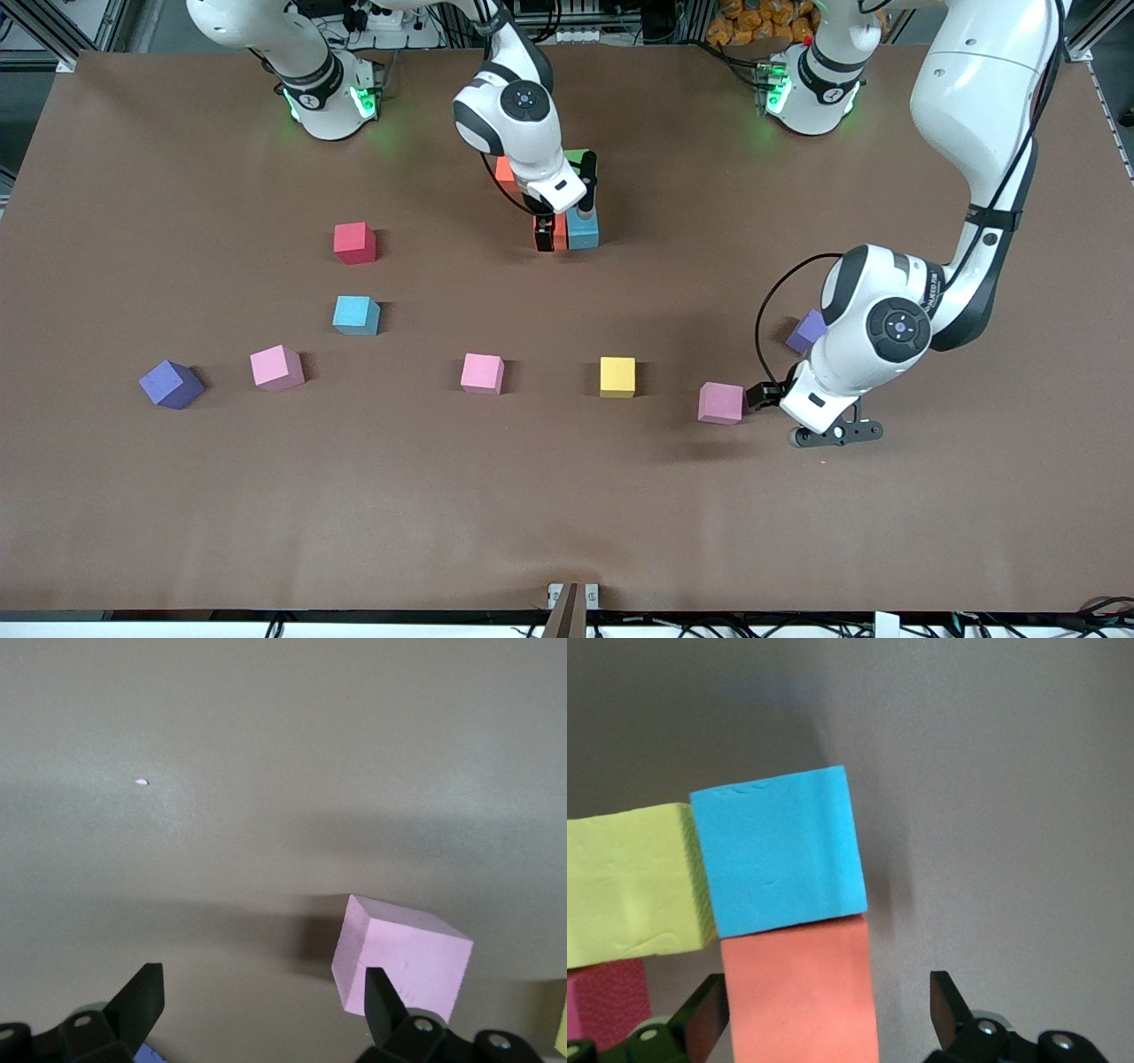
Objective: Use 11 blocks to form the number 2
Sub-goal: 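Raise the right gripper and reach it to the pink cube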
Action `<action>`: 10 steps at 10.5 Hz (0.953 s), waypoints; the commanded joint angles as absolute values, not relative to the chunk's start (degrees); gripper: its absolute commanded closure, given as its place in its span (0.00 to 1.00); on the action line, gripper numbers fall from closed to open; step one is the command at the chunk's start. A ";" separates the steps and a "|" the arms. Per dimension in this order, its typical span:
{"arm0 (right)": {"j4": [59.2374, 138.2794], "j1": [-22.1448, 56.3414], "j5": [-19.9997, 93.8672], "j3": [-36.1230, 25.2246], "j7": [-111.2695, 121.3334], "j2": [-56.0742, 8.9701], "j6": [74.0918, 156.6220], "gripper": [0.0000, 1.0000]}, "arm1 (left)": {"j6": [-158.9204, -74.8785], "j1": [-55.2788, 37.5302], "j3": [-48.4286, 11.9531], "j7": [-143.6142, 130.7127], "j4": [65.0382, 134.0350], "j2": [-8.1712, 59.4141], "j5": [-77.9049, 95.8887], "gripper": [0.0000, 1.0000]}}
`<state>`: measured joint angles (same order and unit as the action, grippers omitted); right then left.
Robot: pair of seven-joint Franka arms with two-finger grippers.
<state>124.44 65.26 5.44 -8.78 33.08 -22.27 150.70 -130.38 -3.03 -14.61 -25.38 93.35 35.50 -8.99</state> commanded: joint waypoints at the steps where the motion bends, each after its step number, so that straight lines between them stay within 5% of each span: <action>1: 128.31 64.51 5.63 -8.26 32.61 -16.45 147.76 0.00 | -130.87 -3.16 -14.59 -26.37 90.11 38.13 -9.76 0.00; 6: 128.23 58.12 5.62 -8.35 32.52 -10.55 140.02 0.00 | -129.91 -5.61 -14.15 -26.98 87.80 38.59 -9.67 0.00; 10: 122.80 48.18 5.71 -8.35 16.16 -12.65 140.45 0.00 | -127.18 -6.59 -14.15 -27.68 87.80 38.67 -9.67 0.00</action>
<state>125.21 50.95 5.61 -9.11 24.95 -12.19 141.10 -128.46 -5.94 -14.60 -26.49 88.92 38.48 -8.99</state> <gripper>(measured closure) 0.000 0.000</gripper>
